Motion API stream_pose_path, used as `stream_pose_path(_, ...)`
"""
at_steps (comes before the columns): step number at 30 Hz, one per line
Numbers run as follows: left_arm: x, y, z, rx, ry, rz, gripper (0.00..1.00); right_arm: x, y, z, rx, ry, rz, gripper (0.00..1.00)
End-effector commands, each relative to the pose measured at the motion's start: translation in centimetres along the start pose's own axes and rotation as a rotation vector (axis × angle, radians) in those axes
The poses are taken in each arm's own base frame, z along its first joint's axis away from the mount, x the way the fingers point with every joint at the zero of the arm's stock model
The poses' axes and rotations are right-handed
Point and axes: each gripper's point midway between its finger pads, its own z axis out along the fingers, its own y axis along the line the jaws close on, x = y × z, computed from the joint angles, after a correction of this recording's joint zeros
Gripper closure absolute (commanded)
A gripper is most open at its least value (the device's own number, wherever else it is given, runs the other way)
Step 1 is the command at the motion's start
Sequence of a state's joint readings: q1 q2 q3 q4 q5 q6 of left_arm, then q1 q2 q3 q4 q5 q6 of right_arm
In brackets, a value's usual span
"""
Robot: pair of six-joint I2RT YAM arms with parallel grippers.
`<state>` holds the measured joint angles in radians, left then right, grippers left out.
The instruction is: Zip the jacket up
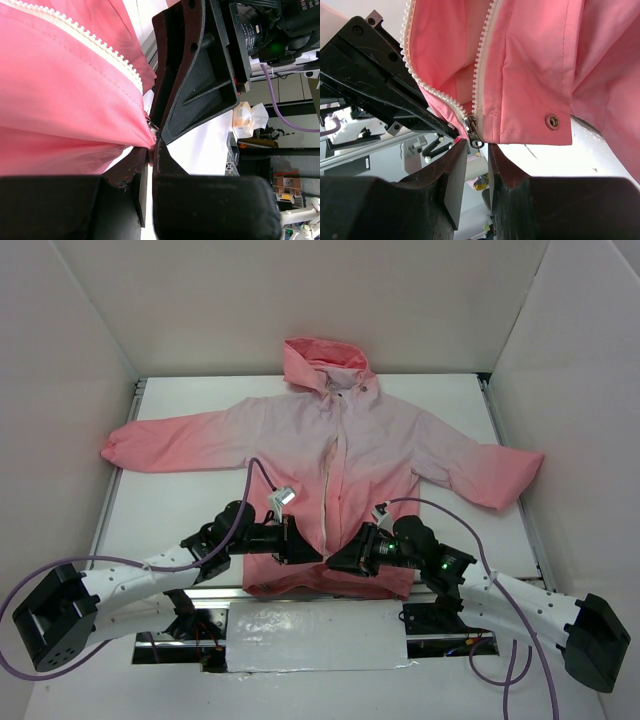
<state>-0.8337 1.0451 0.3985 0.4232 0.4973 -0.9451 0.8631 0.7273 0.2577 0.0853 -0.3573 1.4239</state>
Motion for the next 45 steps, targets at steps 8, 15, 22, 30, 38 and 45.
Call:
stream_pose_path(8, -0.3, -1.5, 0.3, 0.065, 0.005, 0.052, 1.00, 0.0, 2.2, -0.1, -0.101, 0.018, -0.001, 0.69)
stream_pose_path(15, -0.5, -1.6, 0.6, 0.070, 0.010, 0.056, 1.00, -0.4, 1.8, -0.2, -0.096, 0.012, -0.002, 0.72)
stream_pose_path(22, -0.9, -2.0, 0.7, 0.076, 0.003, 0.064, 1.00, -0.8, 0.2, 0.1, -0.064, 0.007, 0.009, 0.77)
stream_pose_path(30, -0.8, -2.0, 0.7, 0.079, 0.007, 0.059, 1.00, -1.2, 0.2, 0.3, -0.063, 0.011, -0.005, 0.92)
stream_pose_path(38, -0.9, -2.0, 0.9, 0.077, 0.009, 0.059, 1.00, -1.3, 1.2, 0.8, -0.077, 0.028, -0.061, 1.00)
stream_pose_path(45, -0.9, -1.9, 1.0, 0.073, 0.016, 0.059, 1.00, -2.3, 2.6, 0.5, -0.122, -0.038, -0.158, 1.00)
